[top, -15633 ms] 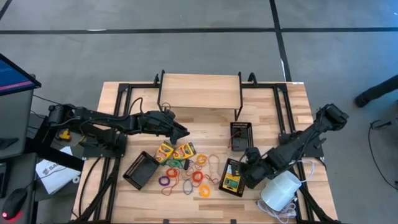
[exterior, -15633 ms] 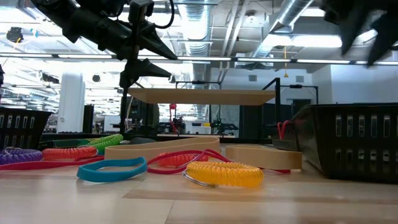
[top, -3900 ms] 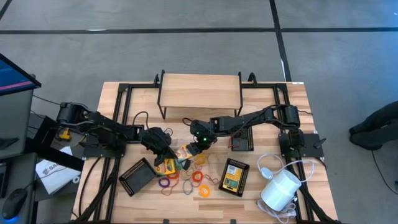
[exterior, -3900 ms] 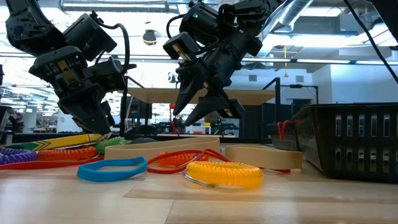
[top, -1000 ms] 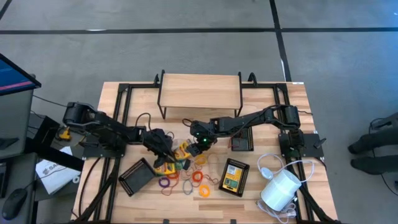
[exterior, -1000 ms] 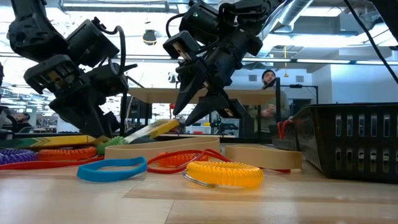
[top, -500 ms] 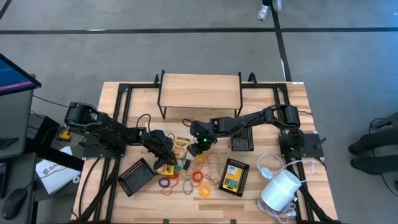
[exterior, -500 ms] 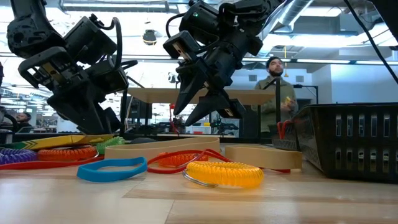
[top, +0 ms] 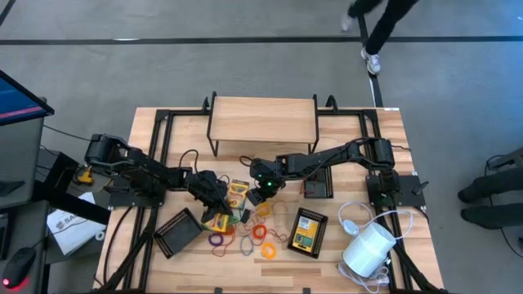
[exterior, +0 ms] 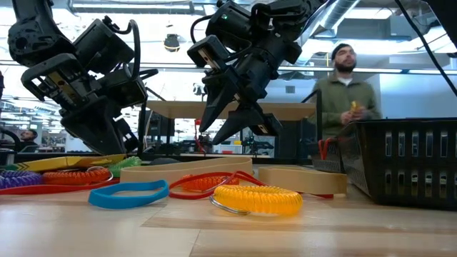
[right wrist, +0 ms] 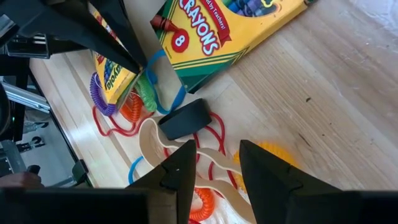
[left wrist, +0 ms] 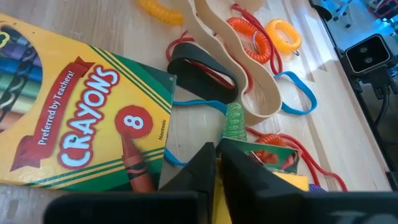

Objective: Pick & Place Office Desk Supplies
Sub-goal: Put the left crayon box into the bottom right black bin

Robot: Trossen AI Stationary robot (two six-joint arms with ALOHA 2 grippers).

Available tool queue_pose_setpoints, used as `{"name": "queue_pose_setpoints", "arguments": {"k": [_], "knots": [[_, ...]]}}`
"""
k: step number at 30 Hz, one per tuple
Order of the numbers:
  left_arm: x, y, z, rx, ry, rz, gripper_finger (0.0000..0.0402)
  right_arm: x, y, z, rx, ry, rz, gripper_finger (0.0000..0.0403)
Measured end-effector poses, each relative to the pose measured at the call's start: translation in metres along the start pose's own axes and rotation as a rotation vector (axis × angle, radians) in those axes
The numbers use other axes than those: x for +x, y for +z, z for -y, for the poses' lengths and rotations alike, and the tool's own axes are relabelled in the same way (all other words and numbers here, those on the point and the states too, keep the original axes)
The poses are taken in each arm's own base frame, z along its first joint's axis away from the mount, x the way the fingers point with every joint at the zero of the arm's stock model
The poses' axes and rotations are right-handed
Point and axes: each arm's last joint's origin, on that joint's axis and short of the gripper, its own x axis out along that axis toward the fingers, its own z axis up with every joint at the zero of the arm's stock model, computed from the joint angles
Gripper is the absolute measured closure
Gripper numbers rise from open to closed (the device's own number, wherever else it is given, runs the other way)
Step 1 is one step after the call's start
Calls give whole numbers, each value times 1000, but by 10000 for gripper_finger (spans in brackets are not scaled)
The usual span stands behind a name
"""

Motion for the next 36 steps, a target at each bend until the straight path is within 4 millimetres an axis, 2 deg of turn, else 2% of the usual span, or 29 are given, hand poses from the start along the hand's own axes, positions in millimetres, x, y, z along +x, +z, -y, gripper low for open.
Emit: {"name": "queue_pose_setpoints", "arguments": {"k": [4,14,26,36], "knots": [[0,0,0,0,0,0,400,0,0,0,0,0,0,282],[0,2,1,6,-5,15,395,0,0,0,0,0,0,282],[4,23,7,59,-44,64,305,1,-2,-1,-4,0,-2,282],[6,21,9,-52,-130,-121,262,1,-1,-1,-5,3,-1,282]]}}
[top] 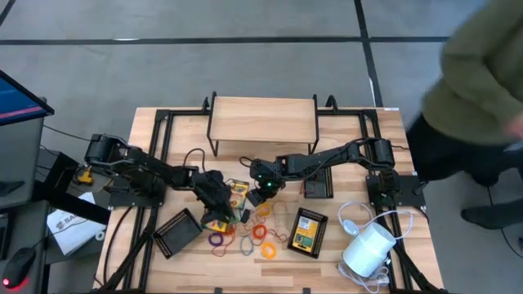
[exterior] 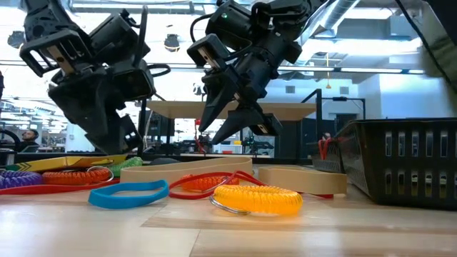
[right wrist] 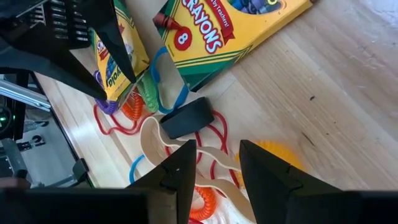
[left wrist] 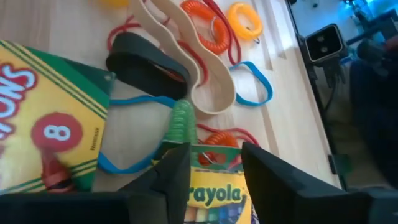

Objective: Pick & Place Office Desk Supplies
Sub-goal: Put the left crayon box into the bottom right black bin

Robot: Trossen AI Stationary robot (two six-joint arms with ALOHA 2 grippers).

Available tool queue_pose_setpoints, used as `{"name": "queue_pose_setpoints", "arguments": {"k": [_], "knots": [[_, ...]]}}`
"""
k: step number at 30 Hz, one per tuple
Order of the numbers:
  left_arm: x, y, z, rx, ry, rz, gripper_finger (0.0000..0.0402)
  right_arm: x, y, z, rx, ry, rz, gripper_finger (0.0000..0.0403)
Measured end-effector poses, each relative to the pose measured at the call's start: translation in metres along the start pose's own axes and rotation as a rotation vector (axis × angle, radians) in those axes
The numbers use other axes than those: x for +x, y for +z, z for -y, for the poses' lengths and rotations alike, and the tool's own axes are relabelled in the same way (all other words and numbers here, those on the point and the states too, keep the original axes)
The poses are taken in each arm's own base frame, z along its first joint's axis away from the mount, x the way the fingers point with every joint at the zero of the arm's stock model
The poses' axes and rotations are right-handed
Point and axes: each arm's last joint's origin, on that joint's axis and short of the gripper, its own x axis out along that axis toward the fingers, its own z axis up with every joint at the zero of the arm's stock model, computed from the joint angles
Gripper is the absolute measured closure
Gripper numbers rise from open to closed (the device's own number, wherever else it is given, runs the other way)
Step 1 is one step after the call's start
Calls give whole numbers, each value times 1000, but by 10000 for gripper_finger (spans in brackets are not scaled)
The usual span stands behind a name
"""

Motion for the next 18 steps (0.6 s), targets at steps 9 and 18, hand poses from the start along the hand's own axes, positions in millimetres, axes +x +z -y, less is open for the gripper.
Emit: {"name": "queue_pose_setpoints", "arguments": {"k": [9,18], "knots": [[2,9,5,134,19,24,240,0,0,0,-1,0,1,282],[2,9,3,199,65,35,217,0,0,0,-1,0,1,282]]}}
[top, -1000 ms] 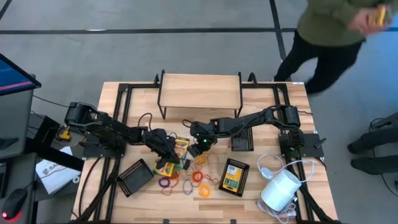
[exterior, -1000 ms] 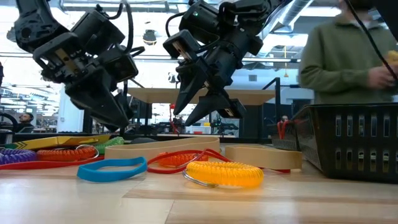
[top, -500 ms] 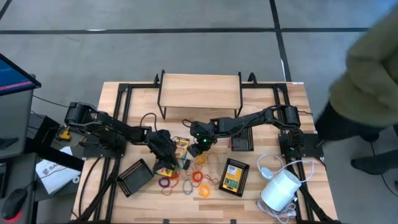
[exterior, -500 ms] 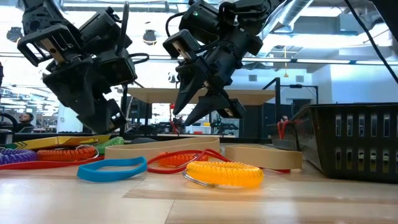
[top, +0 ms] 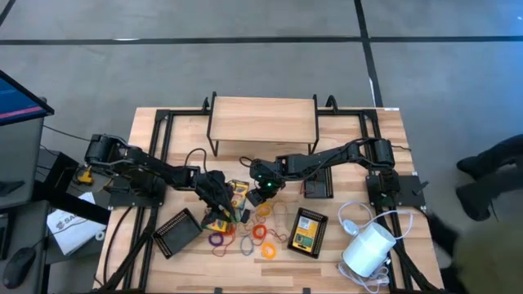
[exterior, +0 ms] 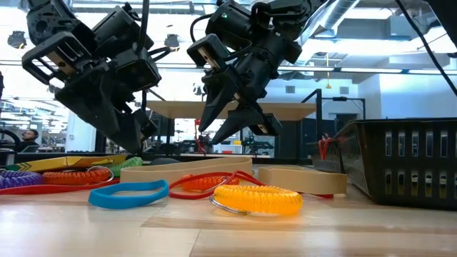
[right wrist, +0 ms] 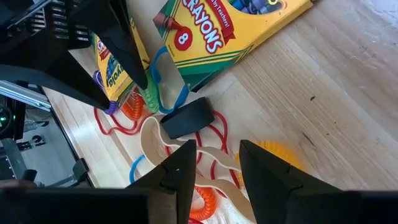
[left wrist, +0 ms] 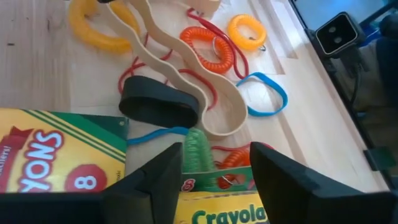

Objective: Pick & Place Office Desk Supplies
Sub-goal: Put the left crayon box into the bottom right black bin

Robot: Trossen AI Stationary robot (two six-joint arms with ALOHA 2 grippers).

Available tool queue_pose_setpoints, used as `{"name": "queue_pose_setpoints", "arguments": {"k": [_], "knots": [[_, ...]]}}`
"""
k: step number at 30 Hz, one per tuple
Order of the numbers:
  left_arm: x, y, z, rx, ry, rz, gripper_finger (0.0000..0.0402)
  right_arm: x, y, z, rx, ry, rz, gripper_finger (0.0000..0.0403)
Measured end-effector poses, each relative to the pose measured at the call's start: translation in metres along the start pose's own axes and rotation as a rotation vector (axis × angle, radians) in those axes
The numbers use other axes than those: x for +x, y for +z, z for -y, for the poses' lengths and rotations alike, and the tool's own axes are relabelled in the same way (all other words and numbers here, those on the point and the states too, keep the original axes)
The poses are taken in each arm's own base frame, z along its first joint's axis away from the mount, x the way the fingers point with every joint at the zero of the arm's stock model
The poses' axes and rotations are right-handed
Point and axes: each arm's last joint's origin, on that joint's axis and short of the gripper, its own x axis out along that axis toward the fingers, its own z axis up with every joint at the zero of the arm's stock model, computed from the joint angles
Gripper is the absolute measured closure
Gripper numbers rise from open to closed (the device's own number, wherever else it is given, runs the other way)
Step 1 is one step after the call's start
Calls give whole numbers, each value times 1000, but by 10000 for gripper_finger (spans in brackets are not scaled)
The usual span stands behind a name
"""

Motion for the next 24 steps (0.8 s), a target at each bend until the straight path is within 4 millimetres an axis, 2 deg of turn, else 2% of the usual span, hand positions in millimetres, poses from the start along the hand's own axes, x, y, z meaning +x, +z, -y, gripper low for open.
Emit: {"name": "queue_pose_setpoints", "arguments": {"k": [18,24], "knots": [[0,-7,-1,27,11,-64,215,0,0,0,-1,0,0,282],[0,-7,-1,27,11,-66,238,0,0,0,-2,0,0,282]]}}
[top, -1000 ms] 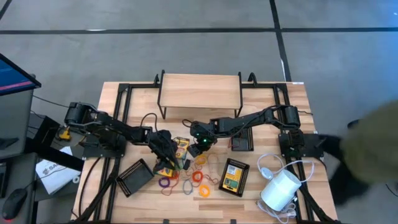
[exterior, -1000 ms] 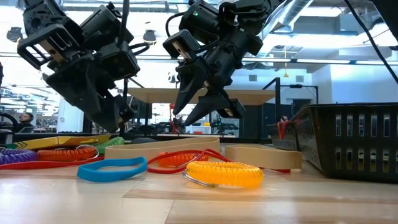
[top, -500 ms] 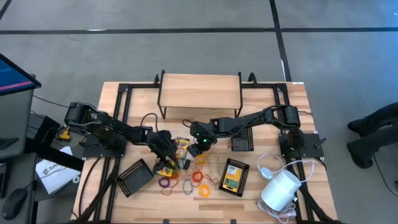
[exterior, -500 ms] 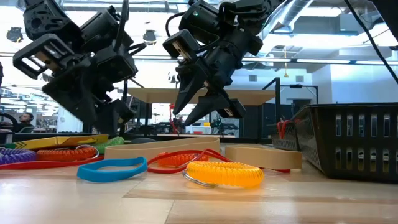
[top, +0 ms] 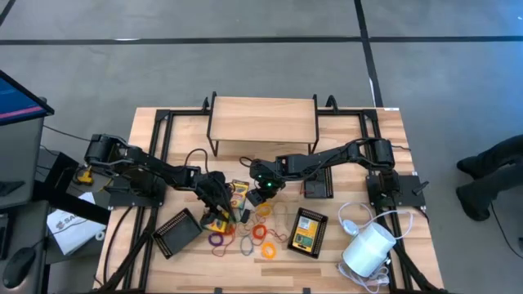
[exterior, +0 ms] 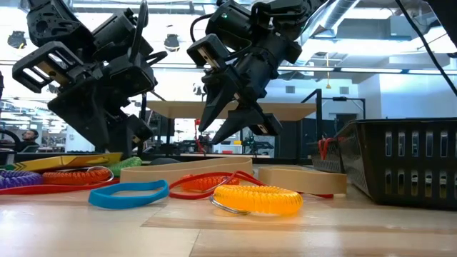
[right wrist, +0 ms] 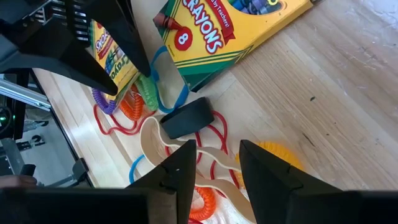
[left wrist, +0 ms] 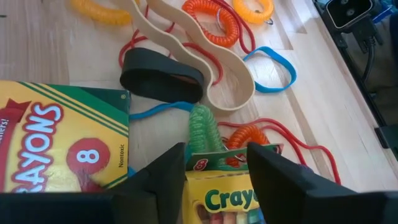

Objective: Pick & Place Office Desk Supplies
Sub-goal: Put the left crayon box into the bottom right black bin

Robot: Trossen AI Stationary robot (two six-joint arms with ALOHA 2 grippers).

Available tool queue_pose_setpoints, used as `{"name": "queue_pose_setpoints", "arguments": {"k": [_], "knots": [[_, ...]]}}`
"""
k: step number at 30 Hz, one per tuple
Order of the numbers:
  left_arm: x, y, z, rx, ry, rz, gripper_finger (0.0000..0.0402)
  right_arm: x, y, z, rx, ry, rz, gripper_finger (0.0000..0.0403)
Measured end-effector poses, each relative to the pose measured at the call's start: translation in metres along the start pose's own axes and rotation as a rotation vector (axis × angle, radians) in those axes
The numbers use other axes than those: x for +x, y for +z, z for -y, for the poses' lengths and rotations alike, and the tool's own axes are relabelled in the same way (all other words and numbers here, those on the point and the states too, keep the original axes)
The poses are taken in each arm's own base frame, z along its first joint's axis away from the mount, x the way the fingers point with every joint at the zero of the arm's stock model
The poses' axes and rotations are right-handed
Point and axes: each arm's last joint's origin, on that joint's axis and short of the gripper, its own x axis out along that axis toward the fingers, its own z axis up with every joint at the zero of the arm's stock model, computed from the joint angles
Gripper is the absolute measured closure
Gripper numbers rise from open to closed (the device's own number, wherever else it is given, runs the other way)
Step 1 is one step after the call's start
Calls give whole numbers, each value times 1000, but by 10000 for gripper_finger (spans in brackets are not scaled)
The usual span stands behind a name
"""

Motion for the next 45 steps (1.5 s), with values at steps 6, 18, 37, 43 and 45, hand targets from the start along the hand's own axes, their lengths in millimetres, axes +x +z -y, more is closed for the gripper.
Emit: {"name": "queue_pose_setpoints", "arguments": {"k": [6,18,37,43,45], "knots": [[0,0,0,0,0,-1,282,0,0,0,0,0,0,282],[0,0,0,-1,0,-1,335,0,0,0,2,0,0,282],[-3,8,-5,-62,4,76,401,0,0,0,2,-1,0,282],[-6,14,-10,-102,13,144,401,0,0,0,2,-1,0,282],[-8,14,-13,-123,18,148,401,0,0,0,3,-2,0,282]]}}
